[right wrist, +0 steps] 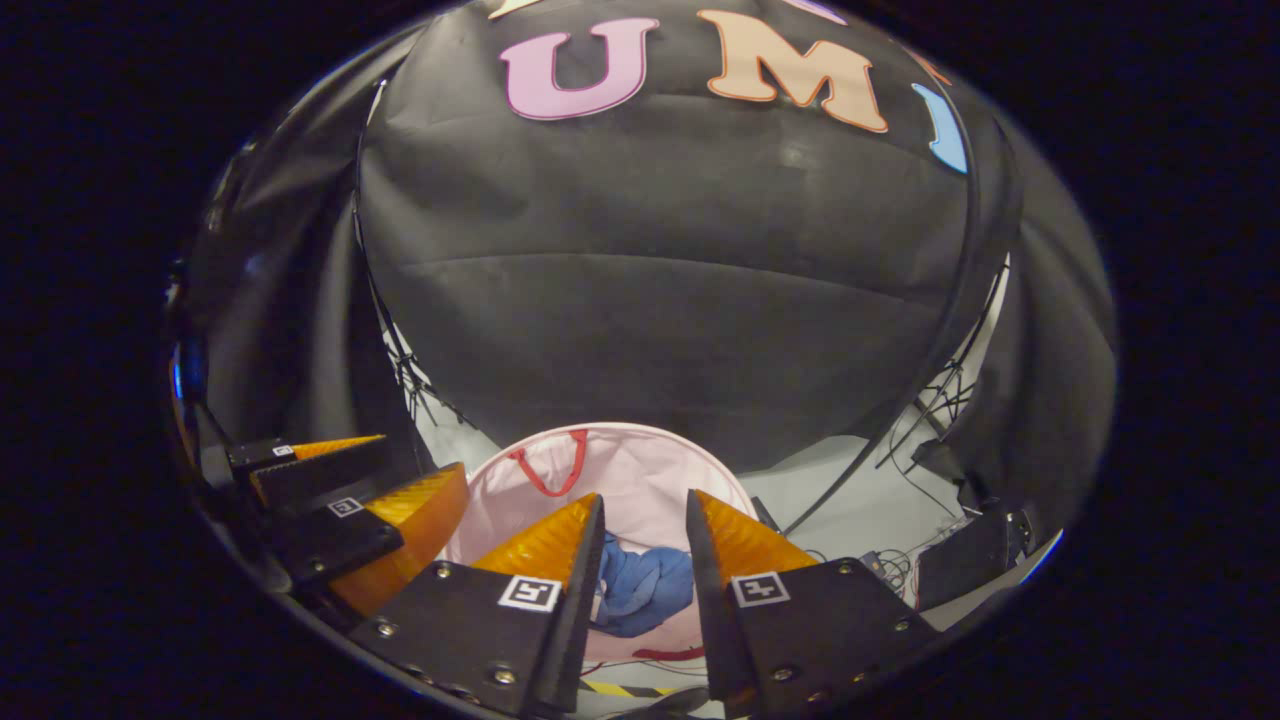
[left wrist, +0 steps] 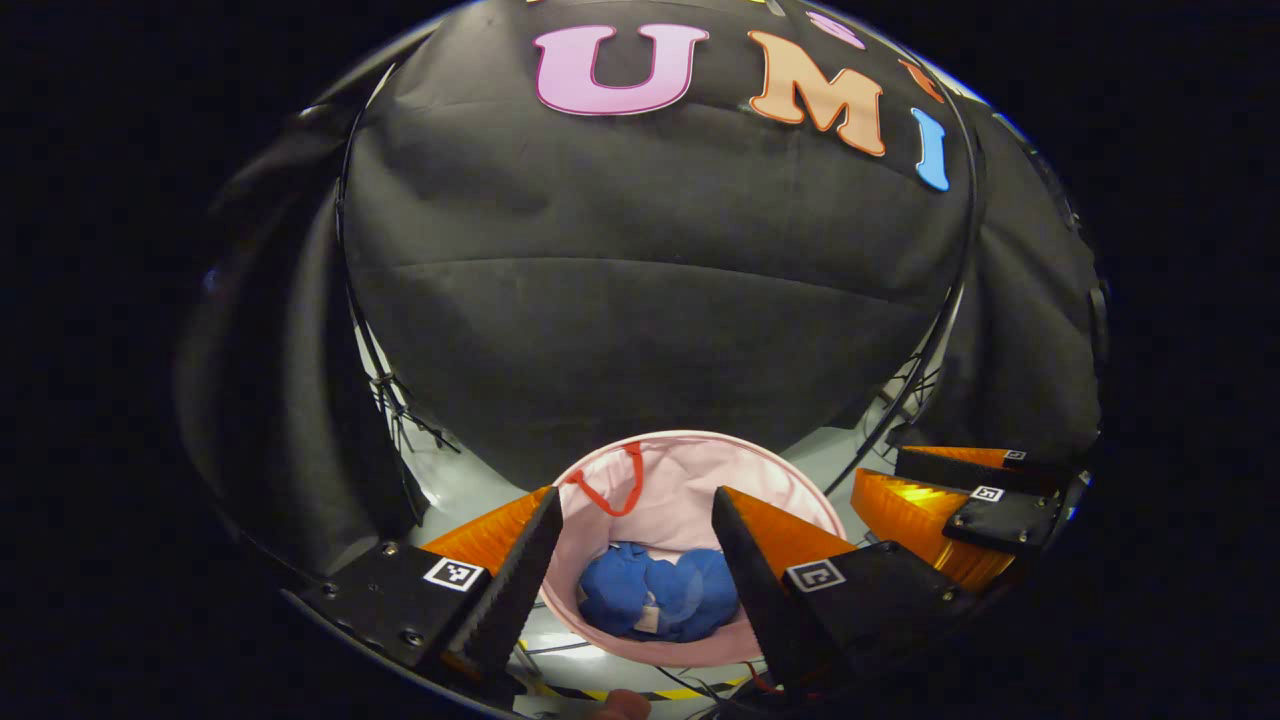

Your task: Grasp the clothes on the hanger with both hands and then place them into the laundry hamper below.

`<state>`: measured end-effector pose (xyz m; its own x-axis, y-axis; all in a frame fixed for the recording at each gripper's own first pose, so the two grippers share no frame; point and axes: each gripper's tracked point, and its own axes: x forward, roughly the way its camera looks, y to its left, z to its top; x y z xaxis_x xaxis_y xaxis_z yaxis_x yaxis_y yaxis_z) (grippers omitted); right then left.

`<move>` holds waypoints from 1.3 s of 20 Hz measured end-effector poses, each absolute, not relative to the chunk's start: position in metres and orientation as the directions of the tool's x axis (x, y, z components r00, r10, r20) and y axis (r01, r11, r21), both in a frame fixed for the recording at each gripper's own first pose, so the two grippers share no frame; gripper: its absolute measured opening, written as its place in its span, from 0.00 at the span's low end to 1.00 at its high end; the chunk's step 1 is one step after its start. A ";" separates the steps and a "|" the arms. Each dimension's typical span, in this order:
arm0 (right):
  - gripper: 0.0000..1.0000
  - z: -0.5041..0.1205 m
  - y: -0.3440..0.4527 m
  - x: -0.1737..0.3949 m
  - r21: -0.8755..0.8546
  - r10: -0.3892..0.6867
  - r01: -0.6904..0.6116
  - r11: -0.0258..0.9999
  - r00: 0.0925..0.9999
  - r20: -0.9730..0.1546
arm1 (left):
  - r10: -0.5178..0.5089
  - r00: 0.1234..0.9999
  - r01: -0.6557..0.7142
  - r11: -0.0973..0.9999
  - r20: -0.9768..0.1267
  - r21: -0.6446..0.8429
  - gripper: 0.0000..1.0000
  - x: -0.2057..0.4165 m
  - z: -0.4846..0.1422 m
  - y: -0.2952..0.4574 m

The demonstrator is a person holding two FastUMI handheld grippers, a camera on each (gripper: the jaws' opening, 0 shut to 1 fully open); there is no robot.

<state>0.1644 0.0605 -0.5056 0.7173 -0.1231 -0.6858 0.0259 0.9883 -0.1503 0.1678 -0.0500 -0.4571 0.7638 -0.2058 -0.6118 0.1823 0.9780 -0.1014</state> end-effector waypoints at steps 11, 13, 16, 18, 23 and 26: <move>0.99 -0.399 0.071 0.146 -0.111 -0.128 0.077 0.991 0.804 -0.580 | -0.210 0.822 0.182 0.978 -0.529 -0.105 0.96 0.143 -0.359 -0.039; 1.00 -0.373 0.073 0.145 -0.107 -0.125 0.080 0.991 0.830 -0.544 | -0.213 0.841 0.195 0.977 -0.497 -0.089 0.96 0.140 -0.333 -0.039; 1.00 -0.333 0.076 0.141 -0.082 -0.124 0.097 0.992 0.867 -0.483 | -0.204 0.876 0.201 0.978 -0.437 -0.055 0.96 0.136 -0.296 -0.033; 0.98 -0.311 0.081 0.135 -0.057 -0.113 0.098 0.994 0.882 -0.458 | -0.212 0.877 0.206 0.977 -0.432 -0.062 0.92 0.130 -0.277 -0.036; 0.99 -0.266 0.084 0.121 -0.115 -0.121 0.082 0.990 0.912 -0.392 | -0.193 0.908 0.193 0.980 -0.372 -0.040 0.92 0.124 -0.230 -0.022; 1.00 -0.242 0.099 0.115 -0.136 -0.085 0.038 0.990 0.930 -0.357 | -0.172 0.928 0.164 0.985 -0.332 -0.051 0.92 0.119 -0.201 -0.015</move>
